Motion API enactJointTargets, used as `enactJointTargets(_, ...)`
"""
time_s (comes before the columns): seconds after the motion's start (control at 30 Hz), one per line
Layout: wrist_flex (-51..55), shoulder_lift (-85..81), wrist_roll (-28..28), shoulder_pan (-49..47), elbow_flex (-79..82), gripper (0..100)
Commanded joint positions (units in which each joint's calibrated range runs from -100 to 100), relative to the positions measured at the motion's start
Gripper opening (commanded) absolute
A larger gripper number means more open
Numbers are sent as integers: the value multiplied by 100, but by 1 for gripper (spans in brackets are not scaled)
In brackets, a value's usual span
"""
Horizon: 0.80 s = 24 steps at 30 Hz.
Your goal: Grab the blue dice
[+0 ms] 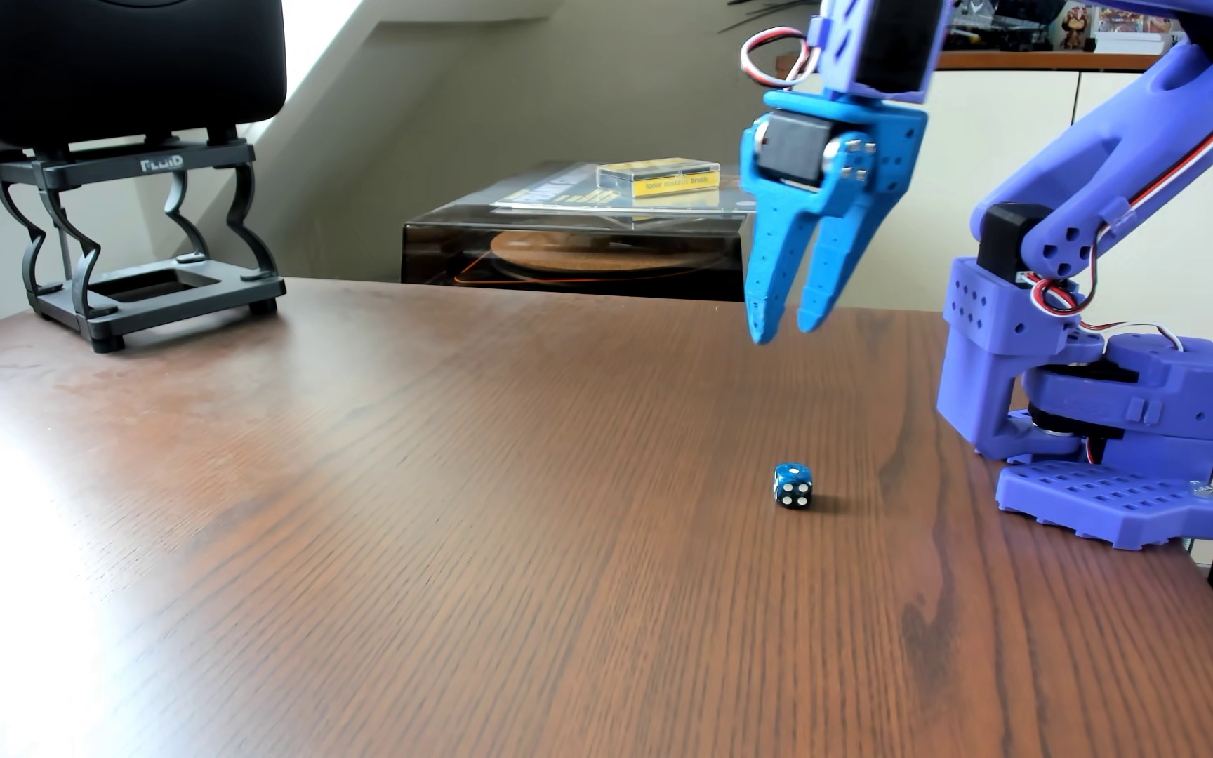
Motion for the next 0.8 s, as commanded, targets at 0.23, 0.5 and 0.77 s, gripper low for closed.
enactJointTargets(0.23, -72, -169, 583, -717, 556, 29)
enactJointTargets(0.5, -962, -144, 909, -946, 1424, 29)
enactJointTargets(0.77, -2167, -135, 1256, -635, 2347, 29)
